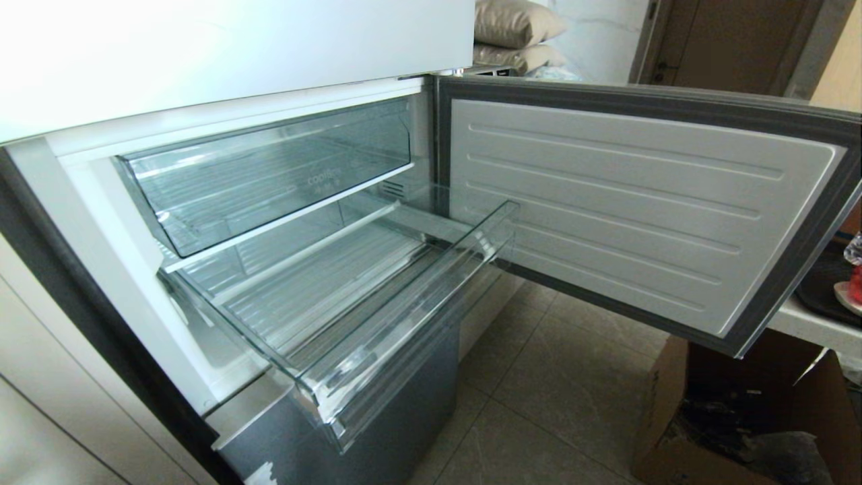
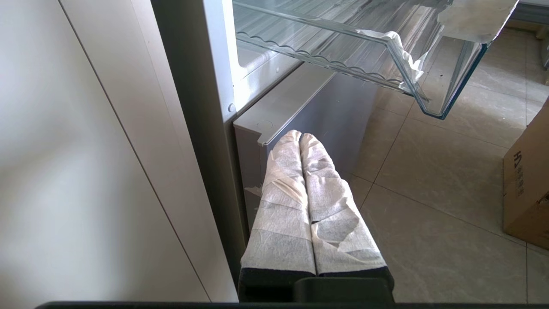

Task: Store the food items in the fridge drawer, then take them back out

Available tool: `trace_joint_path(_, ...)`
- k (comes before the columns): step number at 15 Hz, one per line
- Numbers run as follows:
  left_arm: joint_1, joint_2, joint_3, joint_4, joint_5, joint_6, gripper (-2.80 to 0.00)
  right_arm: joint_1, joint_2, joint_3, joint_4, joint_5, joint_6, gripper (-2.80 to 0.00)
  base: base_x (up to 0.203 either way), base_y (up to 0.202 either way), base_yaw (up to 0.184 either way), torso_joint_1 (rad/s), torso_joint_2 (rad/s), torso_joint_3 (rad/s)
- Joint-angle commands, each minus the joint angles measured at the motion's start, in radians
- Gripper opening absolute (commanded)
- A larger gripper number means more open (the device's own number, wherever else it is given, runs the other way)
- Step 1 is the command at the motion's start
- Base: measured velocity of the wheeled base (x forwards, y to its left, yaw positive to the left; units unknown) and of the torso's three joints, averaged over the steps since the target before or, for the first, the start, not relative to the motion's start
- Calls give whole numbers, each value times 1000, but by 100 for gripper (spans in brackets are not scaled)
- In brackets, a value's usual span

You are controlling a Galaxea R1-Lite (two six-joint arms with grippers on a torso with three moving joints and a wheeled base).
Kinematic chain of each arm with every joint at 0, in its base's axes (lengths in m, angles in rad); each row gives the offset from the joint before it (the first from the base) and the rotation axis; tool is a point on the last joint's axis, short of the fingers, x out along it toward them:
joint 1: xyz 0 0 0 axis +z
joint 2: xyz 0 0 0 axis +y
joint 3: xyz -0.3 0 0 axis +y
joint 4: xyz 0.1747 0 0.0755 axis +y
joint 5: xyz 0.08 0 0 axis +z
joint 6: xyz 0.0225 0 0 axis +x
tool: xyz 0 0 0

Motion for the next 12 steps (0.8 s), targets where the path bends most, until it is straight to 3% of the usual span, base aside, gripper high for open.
trace_joint_path(1, 0, 0, 0, 0, 0, -1, -280, -4, -33, 37, -2, 2, 7, 0, 0, 0, 0, 0, 0, 0)
trace_joint_path(12, 0, 0, 0, 0, 0, -1, -280, -77, 35, 65, -8, 1, -7, 0, 0, 0, 0, 0, 0, 0)
